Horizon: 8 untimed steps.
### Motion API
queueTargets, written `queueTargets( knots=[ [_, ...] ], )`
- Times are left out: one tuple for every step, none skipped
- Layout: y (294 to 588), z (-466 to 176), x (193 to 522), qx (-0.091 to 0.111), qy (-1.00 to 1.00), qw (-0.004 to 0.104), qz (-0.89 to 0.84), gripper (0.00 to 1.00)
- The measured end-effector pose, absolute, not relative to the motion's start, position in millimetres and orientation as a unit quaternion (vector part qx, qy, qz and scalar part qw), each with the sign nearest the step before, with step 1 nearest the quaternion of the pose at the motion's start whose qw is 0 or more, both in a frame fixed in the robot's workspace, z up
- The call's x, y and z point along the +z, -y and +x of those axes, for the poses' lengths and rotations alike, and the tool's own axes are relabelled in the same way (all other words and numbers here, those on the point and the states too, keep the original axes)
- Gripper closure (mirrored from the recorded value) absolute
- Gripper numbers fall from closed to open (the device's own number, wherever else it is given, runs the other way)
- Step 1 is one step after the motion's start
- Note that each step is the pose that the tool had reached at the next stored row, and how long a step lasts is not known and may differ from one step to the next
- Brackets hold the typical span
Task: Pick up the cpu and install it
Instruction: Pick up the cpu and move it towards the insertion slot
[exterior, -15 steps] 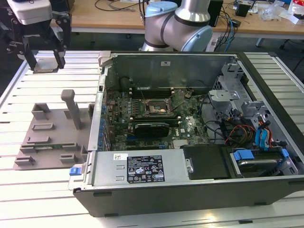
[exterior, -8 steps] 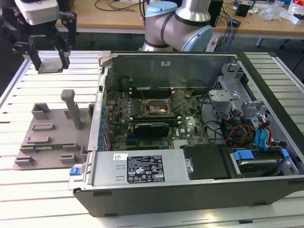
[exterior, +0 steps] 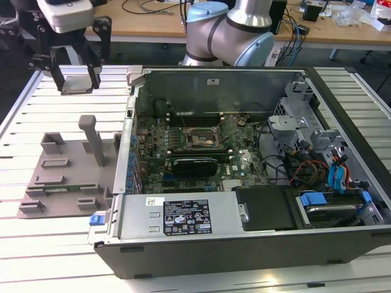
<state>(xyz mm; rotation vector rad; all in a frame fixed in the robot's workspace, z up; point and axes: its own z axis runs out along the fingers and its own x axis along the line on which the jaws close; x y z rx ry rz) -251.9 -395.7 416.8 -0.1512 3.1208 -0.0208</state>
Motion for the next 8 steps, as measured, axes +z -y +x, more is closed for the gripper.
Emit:
queueTargets(
  knots=[
    [395.6, -246.1, 416.2, -0.007, -0.999, 0.008, -0.048, 0.45],
    [395.6, -241.7, 415.6, -0.007, -0.999, 0.008, -0.048, 0.45],
    [395.6, -238.3, 415.2, -0.007, -0.999, 0.008, -0.048, 0.45],
    [395.6, -236.2, 414.8, -0.007, -0.999, 0.008, -0.048, 0.45],
    [395.6, -234.9, 414.5, -0.007, -0.999, 0.008, -0.048, 0.45],
    [395.6, -233.0, 414.0, -0.007, -0.999, 0.008, -0.048, 0.45],
    [395.6, -231.1, 413.5, -0.007, -0.999, 0.008, -0.048, 0.45],
    [395.5, -229.6, 413.1, -0.007, -0.999, 0.008, -0.048, 0.45]
  ],
)
